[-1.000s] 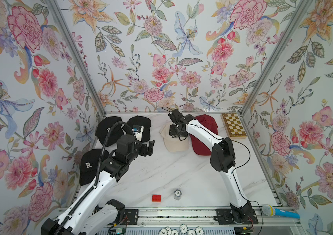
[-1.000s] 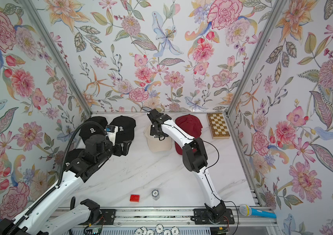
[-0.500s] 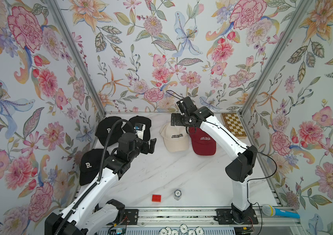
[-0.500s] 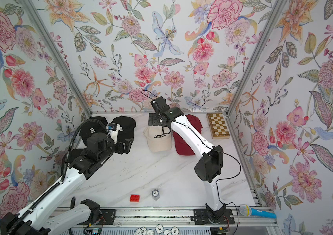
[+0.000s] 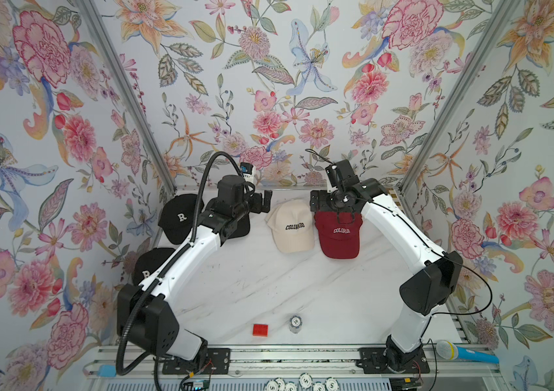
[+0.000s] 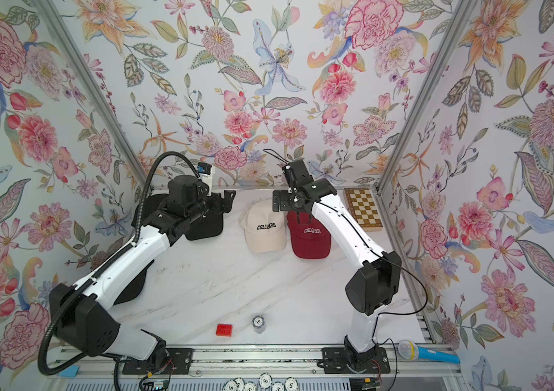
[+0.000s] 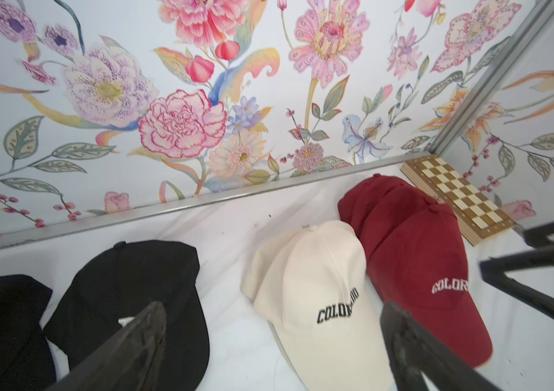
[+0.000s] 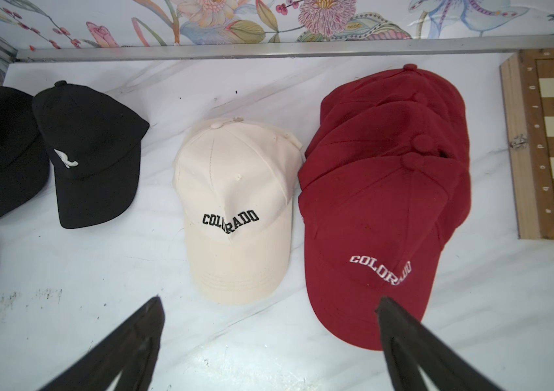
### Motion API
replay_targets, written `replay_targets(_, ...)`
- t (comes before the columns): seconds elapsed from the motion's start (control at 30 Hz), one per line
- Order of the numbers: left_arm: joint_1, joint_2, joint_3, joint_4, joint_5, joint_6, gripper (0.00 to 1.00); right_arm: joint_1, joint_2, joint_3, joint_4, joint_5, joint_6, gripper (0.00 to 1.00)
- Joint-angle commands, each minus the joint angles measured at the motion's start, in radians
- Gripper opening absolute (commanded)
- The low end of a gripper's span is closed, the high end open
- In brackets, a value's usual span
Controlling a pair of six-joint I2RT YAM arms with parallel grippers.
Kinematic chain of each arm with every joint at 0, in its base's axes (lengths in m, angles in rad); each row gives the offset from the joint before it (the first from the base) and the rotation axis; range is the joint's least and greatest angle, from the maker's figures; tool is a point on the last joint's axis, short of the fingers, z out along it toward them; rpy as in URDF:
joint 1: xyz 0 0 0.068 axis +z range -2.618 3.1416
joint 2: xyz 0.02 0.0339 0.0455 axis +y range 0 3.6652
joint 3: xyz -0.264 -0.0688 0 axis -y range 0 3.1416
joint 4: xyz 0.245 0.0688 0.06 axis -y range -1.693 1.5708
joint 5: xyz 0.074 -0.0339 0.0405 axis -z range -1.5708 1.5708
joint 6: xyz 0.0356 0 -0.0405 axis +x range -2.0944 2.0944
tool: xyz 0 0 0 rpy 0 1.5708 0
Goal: Stack the baseball caps by color
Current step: Move the baseball cap to the center of the board.
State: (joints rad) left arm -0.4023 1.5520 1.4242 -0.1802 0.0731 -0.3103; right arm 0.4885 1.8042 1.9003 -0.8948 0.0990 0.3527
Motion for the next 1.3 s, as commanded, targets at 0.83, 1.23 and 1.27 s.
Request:
replay_targets(0.83,0.297,0.58,0.514,-0.252,0.021,0.087,1.0,0.021,0.034,0.023,0.189,-0.312,-0.014,0.9)
replay_targets(1.23,0.341,0.633,0.487,-0.202,0.111,0.056,1.0,0.009,0.138,0.159,0.187,-0.368,0.025,0.99)
replay_targets(1.27,0.341,0.64,0.488,-0.205,0.111,0.057,1.0,0.007,0.141,0.163,0.188,-0.361,0.03,0.99)
